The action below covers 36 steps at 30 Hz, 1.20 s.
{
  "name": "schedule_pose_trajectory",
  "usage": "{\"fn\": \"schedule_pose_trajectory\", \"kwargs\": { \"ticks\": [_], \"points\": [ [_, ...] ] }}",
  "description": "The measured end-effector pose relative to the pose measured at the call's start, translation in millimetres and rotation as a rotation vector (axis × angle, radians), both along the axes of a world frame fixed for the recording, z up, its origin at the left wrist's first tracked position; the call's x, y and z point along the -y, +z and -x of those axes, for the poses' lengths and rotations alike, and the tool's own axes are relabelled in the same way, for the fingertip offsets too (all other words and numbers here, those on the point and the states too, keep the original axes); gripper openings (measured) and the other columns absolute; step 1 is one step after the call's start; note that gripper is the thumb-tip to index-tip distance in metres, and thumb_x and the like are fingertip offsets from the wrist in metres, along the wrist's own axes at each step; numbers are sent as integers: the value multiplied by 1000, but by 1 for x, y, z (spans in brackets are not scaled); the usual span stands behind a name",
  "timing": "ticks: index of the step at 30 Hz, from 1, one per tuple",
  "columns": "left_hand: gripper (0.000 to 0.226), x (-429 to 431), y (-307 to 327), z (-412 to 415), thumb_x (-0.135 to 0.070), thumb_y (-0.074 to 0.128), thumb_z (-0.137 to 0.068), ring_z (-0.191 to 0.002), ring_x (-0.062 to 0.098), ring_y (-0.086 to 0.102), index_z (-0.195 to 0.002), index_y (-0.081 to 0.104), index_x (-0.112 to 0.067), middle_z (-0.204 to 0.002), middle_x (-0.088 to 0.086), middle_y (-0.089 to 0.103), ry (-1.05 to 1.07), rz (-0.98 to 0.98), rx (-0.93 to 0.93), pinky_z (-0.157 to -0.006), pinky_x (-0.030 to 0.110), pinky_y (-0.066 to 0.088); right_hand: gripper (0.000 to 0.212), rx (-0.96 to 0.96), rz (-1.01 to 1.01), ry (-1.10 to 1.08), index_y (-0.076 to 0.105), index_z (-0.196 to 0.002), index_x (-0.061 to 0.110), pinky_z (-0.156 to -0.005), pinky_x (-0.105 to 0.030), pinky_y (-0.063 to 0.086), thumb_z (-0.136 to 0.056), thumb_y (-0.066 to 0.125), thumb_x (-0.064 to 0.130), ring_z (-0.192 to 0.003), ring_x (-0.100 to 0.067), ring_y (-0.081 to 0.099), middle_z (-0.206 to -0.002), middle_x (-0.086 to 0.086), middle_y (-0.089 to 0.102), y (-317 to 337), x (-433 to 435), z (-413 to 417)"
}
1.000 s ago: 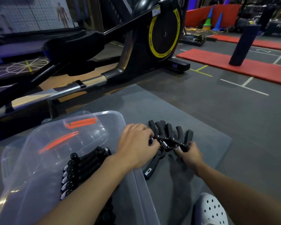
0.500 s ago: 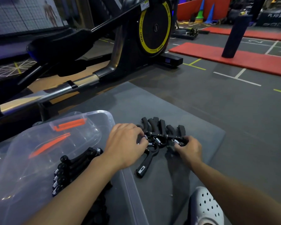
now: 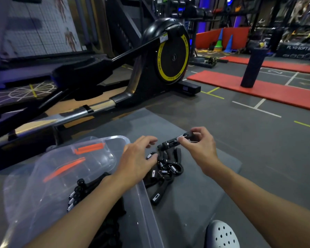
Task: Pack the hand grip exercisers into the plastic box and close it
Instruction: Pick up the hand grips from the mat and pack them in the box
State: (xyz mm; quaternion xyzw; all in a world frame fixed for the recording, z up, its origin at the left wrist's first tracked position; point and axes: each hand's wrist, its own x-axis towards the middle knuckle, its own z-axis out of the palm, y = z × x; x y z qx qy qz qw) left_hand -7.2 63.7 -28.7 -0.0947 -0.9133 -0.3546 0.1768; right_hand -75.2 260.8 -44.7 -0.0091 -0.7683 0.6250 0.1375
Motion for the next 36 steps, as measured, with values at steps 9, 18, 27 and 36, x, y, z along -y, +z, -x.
{"fn": "schedule_pose_trajectory", "kwargs": {
  "ticks": [9, 18, 27, 36],
  "points": [
    [40, 38, 49, -20, -11, 77, -78, -95, 2, 61, -113, 64, -26, -99, -15, 65, -68, -19, -204, -92, 36, 49, 31, -9, 132, 182, 64, -94, 17, -76, -33, 56, -72, 83, 28, -74, -14, 66, -90, -7, 73, 68, 37, -25],
    [26, 77, 65, -51, -10, 75, -83, -97, 7, 63, -107, 70, -18, -98, -12, 66, -84, -72, -270, -88, 21, 48, 32, 59, 206, 403, 67, -99, 11, -76, -34, 56, -78, 79, 32, -67, -8, 63, -78, 0, 73, 73, 92, -39],
    [17, 113, 19, -49, -10, 75, -82, -89, 10, 63, -96, 69, -16, -94, -7, 65, 44, -175, -174, -82, 23, 51, 36, 135, -298, 559, 64, -113, 2, -90, -31, 47, -102, 43, 29, -112, -27, 59, -118, -14, 67, 27, 128, -62],
    [19, 116, -61, -8, -12, 80, -76, -85, 11, 67, -89, 70, -22, -93, -2, 66, 133, -281, 101, -86, 33, 54, 47, 88, -426, 624, 28, -150, 21, -109, -10, 6, -104, 29, 33, -139, 8, 12, -156, 13, 23, -15, 130, -71]
  ]
}}
